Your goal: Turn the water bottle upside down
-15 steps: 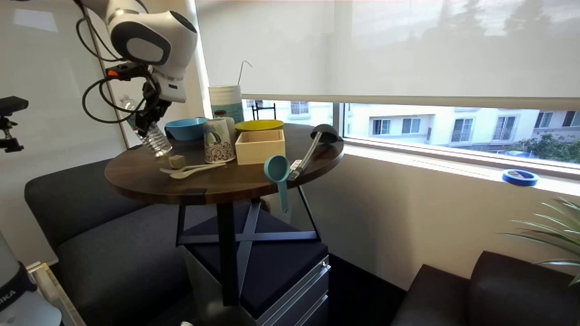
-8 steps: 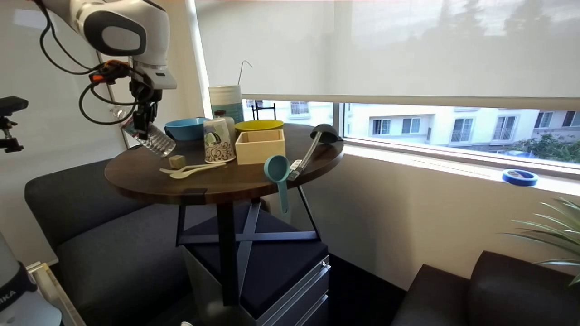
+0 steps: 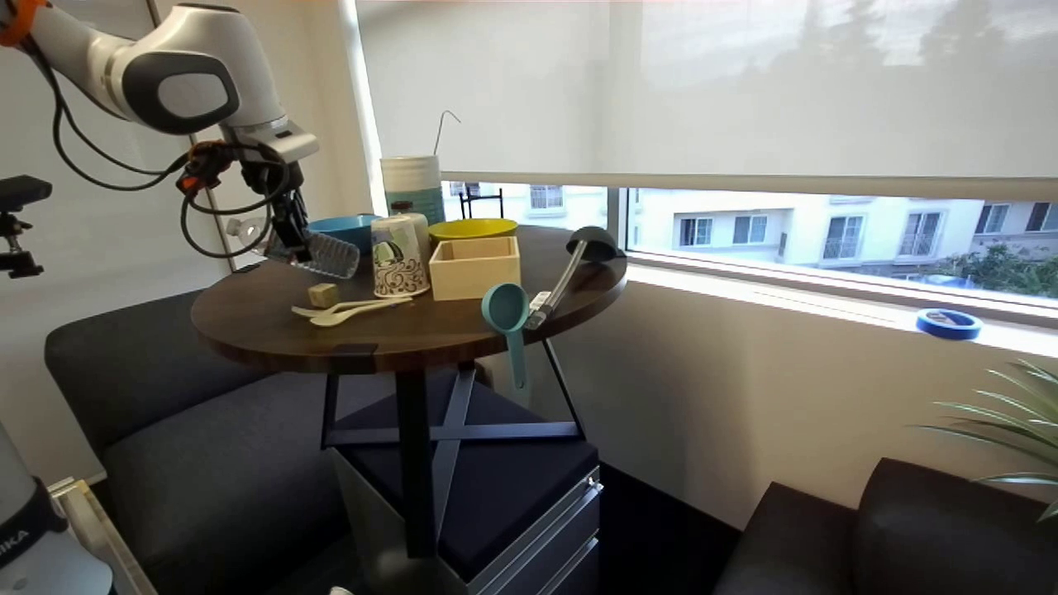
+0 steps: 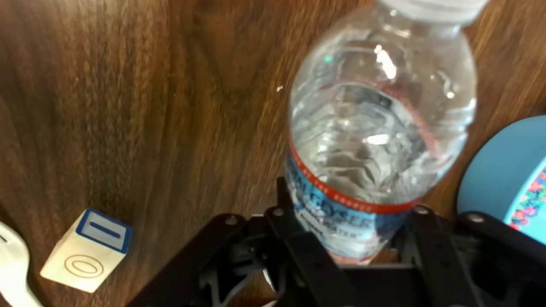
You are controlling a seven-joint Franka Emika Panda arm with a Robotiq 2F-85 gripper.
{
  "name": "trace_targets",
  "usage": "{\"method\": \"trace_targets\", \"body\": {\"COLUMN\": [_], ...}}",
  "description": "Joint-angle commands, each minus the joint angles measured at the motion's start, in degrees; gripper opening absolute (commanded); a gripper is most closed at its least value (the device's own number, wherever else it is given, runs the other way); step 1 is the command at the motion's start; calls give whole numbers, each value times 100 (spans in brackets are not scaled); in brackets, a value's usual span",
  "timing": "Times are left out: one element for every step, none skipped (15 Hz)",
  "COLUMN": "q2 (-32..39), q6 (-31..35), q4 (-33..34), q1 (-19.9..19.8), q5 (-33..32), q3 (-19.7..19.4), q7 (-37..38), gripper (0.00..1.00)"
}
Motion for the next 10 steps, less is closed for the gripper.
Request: {"method": "trace_targets", "body": {"q2": [-255, -297, -336, -373, -393, -418, -435, -442, -461, -477], "q6": [459, 448, 377, 294, 224, 93, 1, -147, -233, -359], "q4": [-372, -399, -392, -382, -369, -356, -341, -309, -300, -288], "q1": [67, 80, 105, 120, 134, 159, 150, 174, 156, 176], "q5": [-204, -203, -178, -180, -176, -160, -190, -165, -197, -168], "q3": [59, 64, 57, 51, 43, 27, 38, 9, 22, 9], "q7": [165, 179, 195, 198, 199, 192, 213, 190, 207, 203], "gripper": [22, 22, 22, 22, 25, 46, 67, 73, 80, 86]}}
